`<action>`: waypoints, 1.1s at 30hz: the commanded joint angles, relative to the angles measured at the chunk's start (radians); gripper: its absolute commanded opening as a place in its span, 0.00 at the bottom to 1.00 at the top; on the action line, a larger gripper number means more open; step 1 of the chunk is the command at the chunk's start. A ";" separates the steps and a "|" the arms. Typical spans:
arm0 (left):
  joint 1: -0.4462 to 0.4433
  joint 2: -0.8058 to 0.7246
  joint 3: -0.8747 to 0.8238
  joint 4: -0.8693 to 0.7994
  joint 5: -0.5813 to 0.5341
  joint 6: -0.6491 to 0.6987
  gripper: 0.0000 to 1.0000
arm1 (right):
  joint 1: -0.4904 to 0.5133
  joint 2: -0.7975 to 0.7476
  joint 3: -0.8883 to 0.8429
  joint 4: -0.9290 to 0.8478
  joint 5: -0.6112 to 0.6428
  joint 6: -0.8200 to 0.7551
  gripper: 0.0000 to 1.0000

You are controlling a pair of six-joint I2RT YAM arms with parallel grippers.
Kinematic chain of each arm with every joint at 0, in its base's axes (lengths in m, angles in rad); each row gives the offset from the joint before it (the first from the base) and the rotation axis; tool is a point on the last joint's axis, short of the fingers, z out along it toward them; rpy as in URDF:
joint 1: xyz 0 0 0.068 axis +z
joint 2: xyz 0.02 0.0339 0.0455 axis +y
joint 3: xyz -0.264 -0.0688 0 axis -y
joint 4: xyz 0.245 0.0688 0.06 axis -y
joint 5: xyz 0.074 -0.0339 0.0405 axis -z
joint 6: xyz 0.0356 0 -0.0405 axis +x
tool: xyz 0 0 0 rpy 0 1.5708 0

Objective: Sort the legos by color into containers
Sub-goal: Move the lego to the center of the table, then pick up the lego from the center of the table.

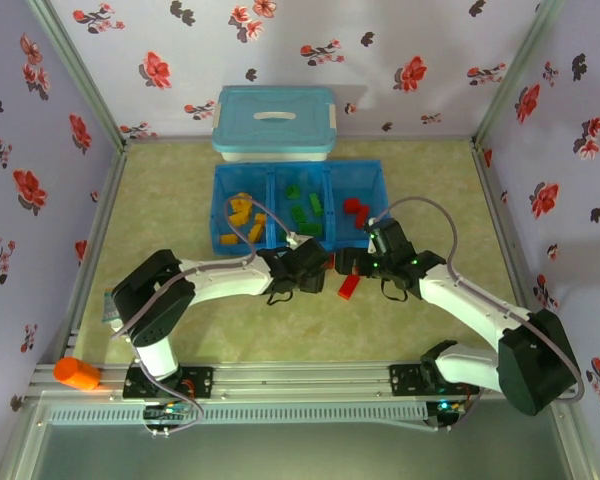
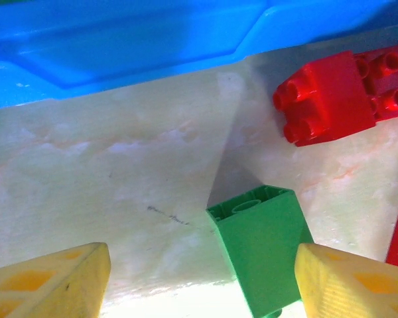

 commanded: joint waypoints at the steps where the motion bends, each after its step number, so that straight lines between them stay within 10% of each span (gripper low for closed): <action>1: -0.002 0.025 0.032 -0.005 0.026 -0.023 0.71 | 0.007 -0.022 0.014 -0.002 0.010 0.015 0.97; 24: -0.030 0.104 0.084 0.000 0.041 -0.061 0.69 | 0.007 -0.046 0.014 -0.011 0.031 0.008 0.97; 33: -0.030 0.077 0.078 -0.018 0.014 -0.052 0.37 | 0.007 -0.055 0.021 -0.018 0.050 0.003 0.97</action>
